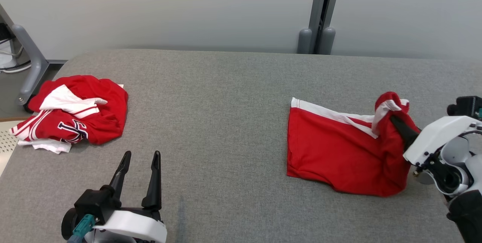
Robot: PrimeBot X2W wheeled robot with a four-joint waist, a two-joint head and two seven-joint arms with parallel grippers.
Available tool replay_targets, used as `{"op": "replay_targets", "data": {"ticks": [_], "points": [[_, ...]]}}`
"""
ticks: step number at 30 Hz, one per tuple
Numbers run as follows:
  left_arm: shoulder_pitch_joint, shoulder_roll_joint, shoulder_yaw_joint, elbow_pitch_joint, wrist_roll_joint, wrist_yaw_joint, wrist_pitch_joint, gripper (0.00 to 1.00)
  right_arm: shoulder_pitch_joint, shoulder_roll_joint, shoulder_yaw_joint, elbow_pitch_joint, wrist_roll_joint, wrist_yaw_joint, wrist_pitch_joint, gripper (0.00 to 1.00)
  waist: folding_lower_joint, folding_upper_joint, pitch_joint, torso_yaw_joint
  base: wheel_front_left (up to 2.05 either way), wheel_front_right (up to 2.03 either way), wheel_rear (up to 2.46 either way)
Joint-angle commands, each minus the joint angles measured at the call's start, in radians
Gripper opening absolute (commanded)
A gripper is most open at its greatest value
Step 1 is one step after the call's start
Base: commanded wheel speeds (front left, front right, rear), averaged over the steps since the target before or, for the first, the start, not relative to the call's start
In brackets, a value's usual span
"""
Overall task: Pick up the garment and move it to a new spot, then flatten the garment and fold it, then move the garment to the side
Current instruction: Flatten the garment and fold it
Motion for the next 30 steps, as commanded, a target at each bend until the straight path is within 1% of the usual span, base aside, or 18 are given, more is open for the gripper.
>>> {"op": "replay_targets", "data": {"ticks": [1, 5, 7, 11, 14, 18, 23, 24, 25, 27, 30], "points": [[-0.011, 0.004, -0.001, 0.003, -0.01, 0.0, 0.0, 1.0, -0.019, 0.012, -0.005, -0.006, 0.016, 0.0, 0.01, 0.0, 0.0, 0.0, 0.0, 0.004, 0.0, 0.0, 0.0], [-0.028, 0.004, -0.028, 0.009, -0.02, 0.001, 0.0, 1.0, -0.051, 0.074, -0.021, 0.028, 0.038, 0.0, 0.03, 0.0, 0.0, 0.0, 0.011, 0.029, 0.0, 0.0, 0.0], [-0.034, 0.004, -0.047, 0.011, -0.026, 0.003, 0.0, 1.0, -0.075, 0.102, -0.032, 0.068, 0.039, 0.0, 0.03, 0.0, 0.0, 0.0, 0.019, 0.047, 0.0, 0.0, 0.0], [-0.056, 0.004, -0.087, 0.012, -0.045, 0.012, 0.0, 1.0, -0.123, 0.156, -0.039, 0.163, 0.007, 0.0, 0.015, 0.0, 0.0, 0.0, 0.037, 0.087, 0.0, 0.0, 0.0], [-0.067, 0.004, -0.117, 0.014, -0.058, 0.019, 0.0, 1.0, -0.152, 0.184, -0.033, 0.216, -0.015, 0.0, -0.001, 0.0, 0.0, 0.0, 0.048, 0.116, 0.0, 0.0, 0.0], [-0.075, 0.004, -0.15, 0.017, -0.072, 0.03, 0.0, 1.0, -0.17, 0.208, -0.013, 0.267, -0.049, 0.0, -0.024, 0.0, 0.0, 0.0, 0.058, 0.142, 0.0, 0.0, 0.0], [-0.078, 0.004, -0.168, 0.019, -0.085, 0.044, 0.0, 1.0, -0.191, 0.215, 0.009, 0.334, -0.089, 0.0, -0.057, 0.0, 0.0, 0.0, 0.063, 0.152, 0.0, 0.0, 0.0], [-0.079, 0.004, -0.169, 0.019, -0.085, 0.045, 0.0, 1.0, -0.196, 0.216, 0.011, 0.342, -0.093, 0.0, -0.066, 0.42, 0.0, 0.0, 0.063, 0.152, 0.0, 0.0, 0.0], [-0.079, 0.004, -0.169, 0.02, -0.083, 0.046, 0.0, 1.0, -0.199, 0.219, 0.012, 0.347, -0.095, 0.0, -0.072, 1.0, 0.0, 0.0, 0.062, 0.15, 0.0, 0.0, 0.0], [-0.079, 0.004, -0.165, 0.022, -0.081, 0.048, 0.0, 1.0, -0.196, 0.216, 0.019, 0.341, -0.099, 0.0, -0.096, 1.0, 0.0, 0.0, 0.058, 0.143, 0.0, 0.0, 0.0], [-0.07, 0.004, -0.15, 0.022, -0.07, 0.049, 0.0, 1.0, -0.17, 0.2, 0.048, 0.29, -0.11, 0.0, -0.147, 1.0, 0.0, 0.0, 0.046, 0.125, 0.0, 0.0, 0.0]]}}
